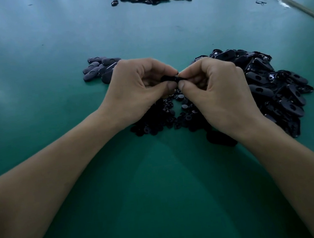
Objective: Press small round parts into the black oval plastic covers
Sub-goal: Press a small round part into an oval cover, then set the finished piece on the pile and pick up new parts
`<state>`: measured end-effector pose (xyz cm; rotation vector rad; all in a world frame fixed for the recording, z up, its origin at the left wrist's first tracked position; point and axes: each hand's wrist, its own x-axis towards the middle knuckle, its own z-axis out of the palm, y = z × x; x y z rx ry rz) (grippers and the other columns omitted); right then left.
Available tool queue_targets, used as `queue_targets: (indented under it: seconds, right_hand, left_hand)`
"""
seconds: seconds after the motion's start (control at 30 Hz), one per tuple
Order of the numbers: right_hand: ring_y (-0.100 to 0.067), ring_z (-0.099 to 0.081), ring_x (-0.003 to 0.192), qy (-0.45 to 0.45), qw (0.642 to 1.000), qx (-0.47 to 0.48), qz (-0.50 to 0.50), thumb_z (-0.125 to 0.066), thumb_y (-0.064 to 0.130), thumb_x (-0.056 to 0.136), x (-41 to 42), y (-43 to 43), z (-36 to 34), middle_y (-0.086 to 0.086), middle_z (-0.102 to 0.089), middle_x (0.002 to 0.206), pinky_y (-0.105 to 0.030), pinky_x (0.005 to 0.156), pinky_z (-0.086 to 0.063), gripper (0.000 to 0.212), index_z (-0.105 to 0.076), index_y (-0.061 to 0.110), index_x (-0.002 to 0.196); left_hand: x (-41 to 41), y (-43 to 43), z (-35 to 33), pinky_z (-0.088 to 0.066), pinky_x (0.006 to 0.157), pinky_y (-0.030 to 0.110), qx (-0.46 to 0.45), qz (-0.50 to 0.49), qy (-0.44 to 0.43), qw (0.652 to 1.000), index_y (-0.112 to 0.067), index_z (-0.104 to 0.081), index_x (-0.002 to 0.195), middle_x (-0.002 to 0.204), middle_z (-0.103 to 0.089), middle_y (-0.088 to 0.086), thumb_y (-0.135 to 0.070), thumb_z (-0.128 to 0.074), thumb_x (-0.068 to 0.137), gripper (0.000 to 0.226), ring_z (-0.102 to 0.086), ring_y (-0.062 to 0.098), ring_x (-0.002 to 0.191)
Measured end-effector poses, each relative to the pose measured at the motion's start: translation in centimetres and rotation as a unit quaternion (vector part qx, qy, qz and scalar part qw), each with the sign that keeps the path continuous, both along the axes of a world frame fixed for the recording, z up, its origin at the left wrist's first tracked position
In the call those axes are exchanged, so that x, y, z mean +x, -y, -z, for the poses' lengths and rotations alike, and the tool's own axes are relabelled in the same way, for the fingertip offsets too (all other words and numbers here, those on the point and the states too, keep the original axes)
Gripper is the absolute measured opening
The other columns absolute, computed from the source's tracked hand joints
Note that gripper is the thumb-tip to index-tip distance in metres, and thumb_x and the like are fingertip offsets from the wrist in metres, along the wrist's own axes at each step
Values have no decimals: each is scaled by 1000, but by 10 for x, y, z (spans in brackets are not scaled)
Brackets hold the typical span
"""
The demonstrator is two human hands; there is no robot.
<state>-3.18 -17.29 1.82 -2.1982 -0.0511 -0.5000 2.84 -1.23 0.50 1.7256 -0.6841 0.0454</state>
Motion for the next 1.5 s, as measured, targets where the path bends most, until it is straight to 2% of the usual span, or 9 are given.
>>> queue_targets:
  seconds: [0.4, 0.53, 0.67, 0.83, 0.9, 1.07, 1.17, 1.33, 1.5]
  right_hand:
    - [2, -67, 80, 17, 1000, -18, 11, -68, 10, 91, 1, -1, 2, 11, -74, 89, -12, 75, -51, 16, -76, 18, 103]
    - [-10, -66, 96, 48, 990, -113, 75, -55, 6, 96, -1, 0, 0, 0, -73, 105, -20, 92, -49, 26, -72, 12, 116]
    - [-28, -52, 117, 7, 956, -235, 176, -52, 3, 93, -1, 14, -1, -9, -65, 123, -36, 101, -40, 39, -63, 14, 129]
    - [-36, -41, 122, -101, 918, -316, 218, -51, 26, 94, -1, 22, 2, -13, -56, 128, -47, 100, -32, 34, -63, 14, 124]
    - [-36, -41, 120, -124, 912, -325, 219, -50, 31, 94, 0, 23, 4, -13, -56, 126, -47, 99, -32, 33, -67, 15, 117]
    - [-38, -44, 117, -134, 909, -328, 219, -49, 41, 96, 1, 22, 6, -14, -59, 120, -46, 96, -32, 36, -68, 17, 116]
    - [-37, -45, 117, -133, 914, -313, 220, -51, 40, 97, 2, 24, 6, -12, -59, 119, -46, 97, -32, 31, -69, 21, 113]
    - [-34, -44, 119, -120, 927, -284, 213, -54, 41, 96, 3, 25, 8, -8, -59, 119, -45, 97, -30, 27, -68, 23, 109]
    - [-27, -46, 116, -73, 948, -236, 200, -63, 30, 94, 5, 24, 10, -1, -60, 112, -33, 83, -18, 14, -64, 25, 107]
  left_hand:
    - [0, -3, 0, -60, 72, 26, 16, -51, 39, 998, -22, -73, 85, 80, -76, -7, -5, -80, 78, 19, -72, 8, 70]
    - [6, -4, 3, -61, 75, 36, -6, -140, 77, 987, -30, -73, 89, 79, -75, -8, -14, -76, 84, 17, -74, 16, 73]
    - [16, -9, 4, -62, 71, 39, -17, -223, 80, 971, -33, -73, 94, 79, -73, -17, -20, -69, 88, 14, -73, 11, 69]
    - [33, -25, 4, -62, 76, 31, 16, -276, 35, 960, -31, -71, 88, 80, -75, -7, -20, -70, 87, 11, -74, 8, 70]
    - [38, -31, 3, -60, 74, 23, 64, -316, 34, 946, -35, -70, 83, 74, -69, -19, -26, -72, 85, 10, -71, -1, 69]
    - [38, -35, 2, -58, 86, 38, 156, -333, 20, 930, -38, -68, 78, 73, -64, -24, -37, -74, 80, 6, -69, 10, 85]
    - [38, -34, 2, -55, 87, 35, 187, -339, 30, 922, -42, -67, 76, 78, -62, -23, -35, -73, 81, 11, -65, 10, 90]
    - [43, -36, 7, -43, 83, 28, 206, -352, 42, 912, -40, -72, 88, 101, -51, -4, -29, -76, 84, 13, -49, 8, 91]
    - [44, -37, 7, -44, 83, 27, 196, -347, 54, 915, -40, -70, 93, 105, -53, -1, -32, -75, 84, 13, -52, 10, 93]
